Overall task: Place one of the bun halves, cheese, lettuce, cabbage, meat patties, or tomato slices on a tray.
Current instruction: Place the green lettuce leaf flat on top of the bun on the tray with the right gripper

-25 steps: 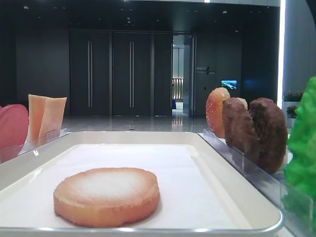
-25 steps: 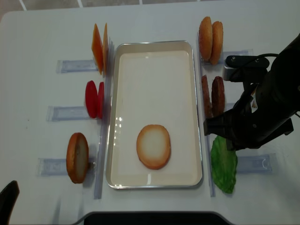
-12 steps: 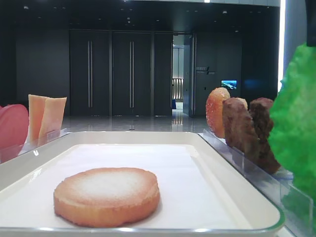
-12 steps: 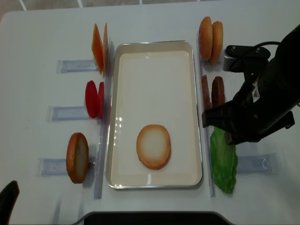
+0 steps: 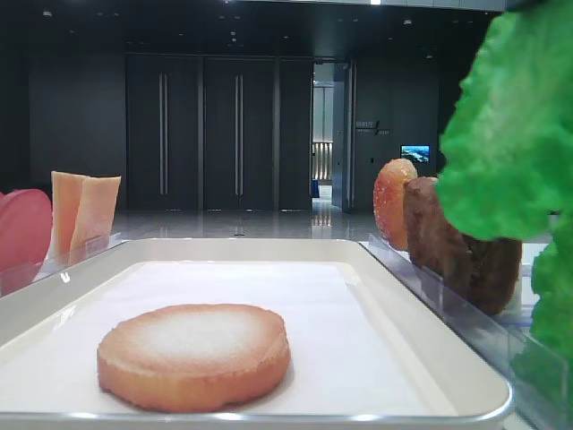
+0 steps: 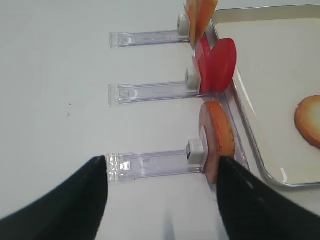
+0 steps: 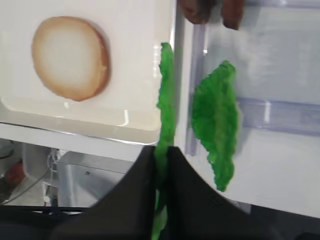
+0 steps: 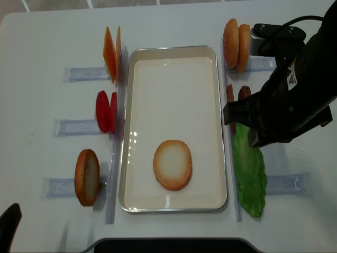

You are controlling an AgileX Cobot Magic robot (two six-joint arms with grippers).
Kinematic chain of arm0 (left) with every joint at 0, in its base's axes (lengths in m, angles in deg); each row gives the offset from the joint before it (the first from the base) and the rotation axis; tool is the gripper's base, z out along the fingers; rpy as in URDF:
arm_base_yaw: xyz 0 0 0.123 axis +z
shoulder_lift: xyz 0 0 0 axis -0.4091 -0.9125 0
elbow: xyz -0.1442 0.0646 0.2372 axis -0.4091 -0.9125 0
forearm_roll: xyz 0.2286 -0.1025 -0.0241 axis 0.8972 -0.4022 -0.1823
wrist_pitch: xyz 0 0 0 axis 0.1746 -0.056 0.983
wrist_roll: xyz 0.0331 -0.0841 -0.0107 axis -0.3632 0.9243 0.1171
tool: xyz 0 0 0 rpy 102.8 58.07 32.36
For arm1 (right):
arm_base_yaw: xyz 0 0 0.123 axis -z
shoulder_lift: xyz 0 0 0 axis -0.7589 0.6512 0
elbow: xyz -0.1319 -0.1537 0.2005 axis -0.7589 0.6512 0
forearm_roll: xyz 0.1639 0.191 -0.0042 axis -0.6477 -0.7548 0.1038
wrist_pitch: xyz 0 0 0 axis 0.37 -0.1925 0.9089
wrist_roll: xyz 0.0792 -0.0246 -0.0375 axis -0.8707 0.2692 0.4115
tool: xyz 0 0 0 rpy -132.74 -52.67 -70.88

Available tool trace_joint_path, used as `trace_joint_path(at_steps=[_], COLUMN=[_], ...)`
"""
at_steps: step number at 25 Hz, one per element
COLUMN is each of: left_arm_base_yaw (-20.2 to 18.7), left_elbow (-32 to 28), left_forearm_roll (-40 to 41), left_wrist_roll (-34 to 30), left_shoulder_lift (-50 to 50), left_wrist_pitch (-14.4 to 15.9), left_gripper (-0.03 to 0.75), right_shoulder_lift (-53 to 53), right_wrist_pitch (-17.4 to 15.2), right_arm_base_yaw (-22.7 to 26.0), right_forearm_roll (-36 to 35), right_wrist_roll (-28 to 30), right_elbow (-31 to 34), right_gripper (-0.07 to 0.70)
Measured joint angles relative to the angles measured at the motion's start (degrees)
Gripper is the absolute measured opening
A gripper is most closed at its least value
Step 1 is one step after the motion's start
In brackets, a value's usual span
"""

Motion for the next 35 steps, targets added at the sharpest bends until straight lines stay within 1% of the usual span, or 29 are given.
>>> trace_joint_path(at_steps=[2,7,9,14,16,19,21,23,26,28,30,32,33,35], left_arm_base_yaw=[0.0,0.0,0.0,0.0,0.0,0.0,0.0,0.0,0.0,0.0,0.0,0.0,0.0,0.0], left_elbow=[0.0,0.0,0.0,0.0,0.0,0.0,0.0,0.0,0.0,0.0,0.0,0.0,0.0,0.0], left_forearm_roll=[0.0,0.0,0.0,0.0,0.0,0.0,0.0,0.0,0.0,0.0,0.0,0.0,0.0,0.0], left_wrist_roll=[0.0,0.0,0.0,0.0,0.0,0.0,0.0,0.0,0.0,0.0,0.0,0.0,0.0,0.0], left_shoulder_lift=[0.0,0.0,0.0,0.0,0.0,0.0,0.0,0.0,0.0,0.0,0.0,0.0,0.0,0.0], left_wrist_pitch=[0.0,0.0,0.0,0.0,0.0,0.0,0.0,0.0,0.0,0.0,0.0,0.0,0.0,0.0], left_gripper=[0.517,0.517,0.517,0.517,0.517,0.517,0.517,0.517,0.517,0.517,0.517,0.517,0.517,0.517], right_shoulder_lift=[-1.2,-3.0,-3.0,-3.0,-3.0,-3.0,-3.0,-3.0,-1.9,-0.1,2.3,4.9,5.9,7.8], right_wrist_pitch=[2.1,9.0,11.3,16.9,19.6,24.1,27.1,29.2,30.7,31.5,31.6,31.5,32.0,31.7], right_arm_base_yaw=[0.0,0.0,0.0,0.0,0.0,0.0,0.0,0.0,0.0,0.0,0.0,0.0,0.0,0.0], right_forearm_roll=[-2.0,-8.3,-10.8,-13.3,-15.7,-22.2,-28.8,-33.1,-38.9,-45.3,-51.8,-59.9,-62.3,-65.9], right_wrist_roll=[1.2,4.7,6.8,8.0,10.0,15.4,20.9,25.5,30.9,36.5,43.2,50.7,53.3,57.9], right_elbow=[0.0,0.0,0.0,0.3,2.0,6.4,9.3,11.0,11.6,11.8,11.9,12.0,12.0,12.0], right_gripper=[0.025,0.025,0.025,0.025,0.025,0.025,0.025,0.025,0.025,0.025,0.025,0.025,0.025,0.025])
